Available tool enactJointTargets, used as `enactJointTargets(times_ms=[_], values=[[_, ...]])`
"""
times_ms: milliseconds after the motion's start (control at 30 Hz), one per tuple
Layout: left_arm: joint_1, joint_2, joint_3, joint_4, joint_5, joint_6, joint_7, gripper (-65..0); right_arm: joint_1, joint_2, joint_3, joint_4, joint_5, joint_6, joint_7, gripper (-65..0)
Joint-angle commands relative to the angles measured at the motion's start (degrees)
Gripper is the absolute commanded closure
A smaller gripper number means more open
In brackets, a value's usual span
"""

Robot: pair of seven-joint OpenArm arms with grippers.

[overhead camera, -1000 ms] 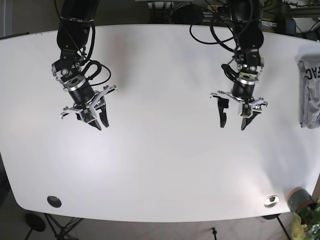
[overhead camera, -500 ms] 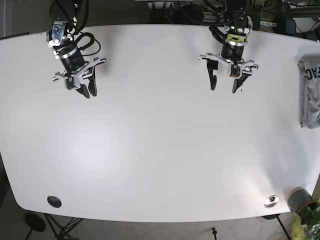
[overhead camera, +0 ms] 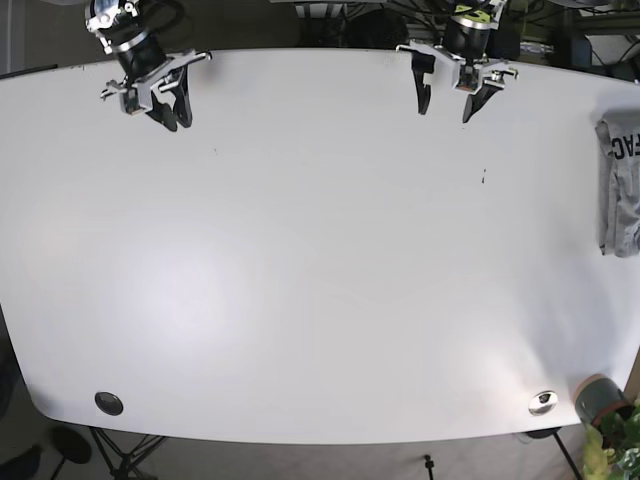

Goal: Fold the T-shirt properly

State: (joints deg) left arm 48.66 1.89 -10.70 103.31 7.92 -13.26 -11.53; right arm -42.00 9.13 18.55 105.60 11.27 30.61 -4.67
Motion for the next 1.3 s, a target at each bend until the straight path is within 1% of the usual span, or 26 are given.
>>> enactJointTargets(times_ms=[0, 100, 167, 300, 433, 667, 800, 1033, 1267], values=[[3.16, 0.00, 0.11, 2.06, -0.41, -0.06, -1.35, -37.9, -2.97, 0.50, 0.31, 2.31, 2.49, 0.20, 1.63, -12.0], [6.85, 0.00, 0.63, 2.50, -1.02, -0.06, -1.35, -37.9, -7.54, 0.59, 0.40, 3.10, 4.16, 0.38, 1.63, -12.0], [9.14, -0.26, 0.90, 2.50, -3.22, -0.15, -1.35, -37.9, -10.53, 0.68, 0.58, 3.10, 5.04, 0.47, 1.63, -12.0], [12.83, -0.79, 0.98, 2.41, -8.32, -0.15, -1.35, -37.9, -14.05, 1.03, 2.86, 2.75, 7.50, 0.55, 2.95, -12.0], [13.53, -2.81, 1.86, 2.41, -10.69, -0.15, -1.44, -37.9, -15.01, 1.03, 3.12, 3.01, 7.77, 0.55, 3.57, -12.0], [12.92, -2.81, 1.95, 2.93, -10.96, -0.15, -1.35, -37.9, -14.05, 1.03, 3.12, 3.98, 7.59, 0.55, 3.48, -12.0], [9.49, -3.17, 1.86, 2.67, -10.87, -0.15, -1.35, -37.9, -12.64, 1.03, 2.77, 4.07, 7.59, 0.55, 3.39, -12.0], [4.48, -3.25, 1.78, 2.41, -10.96, 0.03, 3.05, -37.9, -9.39, 0.68, 2.77, 4.07, 7.85, 0.55, 3.30, -12.0], [3.07, -2.99, 1.78, 2.50, -10.96, 0.03, 3.31, -37.9, -6.75, 0.68, 2.77, 4.07, 7.77, 0.55, 3.22, -12.8]])
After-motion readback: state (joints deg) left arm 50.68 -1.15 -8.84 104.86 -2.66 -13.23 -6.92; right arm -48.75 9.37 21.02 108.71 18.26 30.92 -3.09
